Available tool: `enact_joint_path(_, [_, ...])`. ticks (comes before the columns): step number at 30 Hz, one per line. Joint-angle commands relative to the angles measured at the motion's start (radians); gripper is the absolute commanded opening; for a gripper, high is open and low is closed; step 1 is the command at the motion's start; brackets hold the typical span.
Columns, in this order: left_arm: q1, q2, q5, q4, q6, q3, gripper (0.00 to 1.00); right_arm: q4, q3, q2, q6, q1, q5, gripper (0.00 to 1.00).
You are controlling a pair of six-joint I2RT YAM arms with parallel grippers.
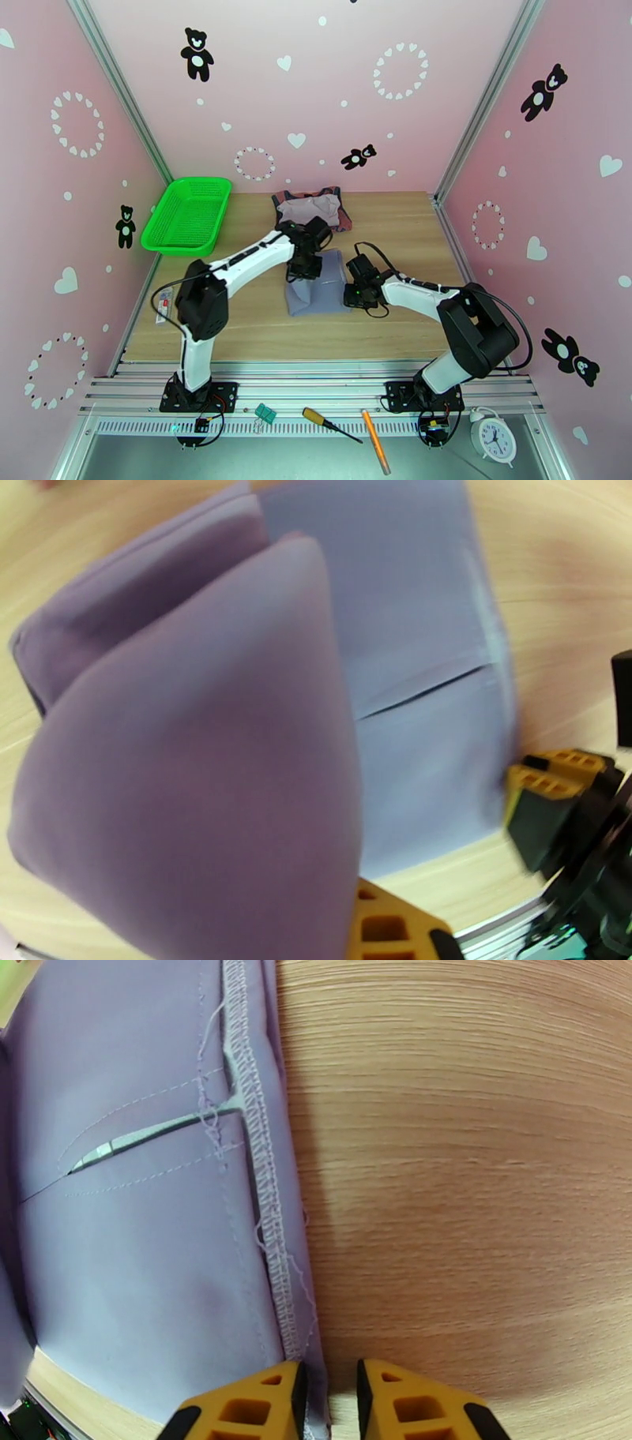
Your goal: Fold and stack the mixed laundry pile
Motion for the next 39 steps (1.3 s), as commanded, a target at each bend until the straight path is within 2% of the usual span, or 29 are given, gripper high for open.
enact_joint_path(1, [-0.013, 0.05, 0.081, 0.059, -0.03, 0.05, 0.0, 0.022, -0.033, 0.054, 0.016, 0.028, -0.032, 0.25])
enact_joint_path(6, [-0.015, 0.099, 0.089, 0.065, -0.029, 0.067, 0.02, 0.026, -0.033, 0.063, 0.019, 0.037, -0.03, 0.27])
enact_joint_path(8, [-0.015, 0.107, 0.101, 0.077, -0.03, 0.06, 0.17, 0.026, -0.031, 0.067, 0.018, 0.038, -0.03, 0.29])
enact_joint_path(10, [-0.015, 0.107, 0.125, 0.1, -0.032, 0.051, 0.4, 0.022, -0.029, 0.068, 0.019, 0.039, -0.029, 0.31])
enact_joint_path(13, [-0.014, 0.102, 0.154, 0.125, -0.026, 0.057, 0.63, 0.005, -0.027, 0.059, 0.018, 0.04, -0.015, 0.34])
enact_joint_path(16, [-0.013, 0.098, 0.191, 0.145, 0.0, 0.098, 0.84, -0.023, -0.033, 0.026, 0.019, 0.04, 0.019, 0.4])
enact_joint_path(19, [-0.014, 0.087, 0.231, 0.164, 0.028, 0.161, 0.98, -0.059, -0.062, -0.053, 0.027, 0.04, 0.06, 0.48])
enact_joint_path(23, [-0.01, 0.065, 0.225, 0.164, 0.058, 0.254, 0.98, -0.145, -0.13, -0.228, 0.039, 0.044, 0.107, 0.56])
enact_joint_path(26, [0.004, 0.04, 0.199, 0.154, 0.084, 0.305, 0.98, -0.241, -0.19, -0.413, 0.069, 0.06, 0.122, 0.62])
enact_joint_path(29, [0.034, 0.032, 0.153, 0.118, 0.112, 0.342, 0.99, -0.256, -0.255, -0.612, 0.144, 0.086, 0.081, 0.74])
enact_joint_path(31, [0.063, 0.031, 0.122, 0.099, 0.135, 0.347, 0.98, -0.18, -0.306, -0.713, 0.231, 0.098, 0.016, 0.81])
enact_joint_path(34, [0.102, 0.046, 0.081, 0.08, 0.183, 0.348, 0.98, -0.036, -0.362, -0.771, 0.407, 0.121, -0.011, 0.85])
enact_joint_path(39, [0.211, 0.161, 0.177, 0.036, 0.23, 0.39, 0.98, 0.144, -0.365, -0.675, 0.726, 0.251, 0.137, 0.85])
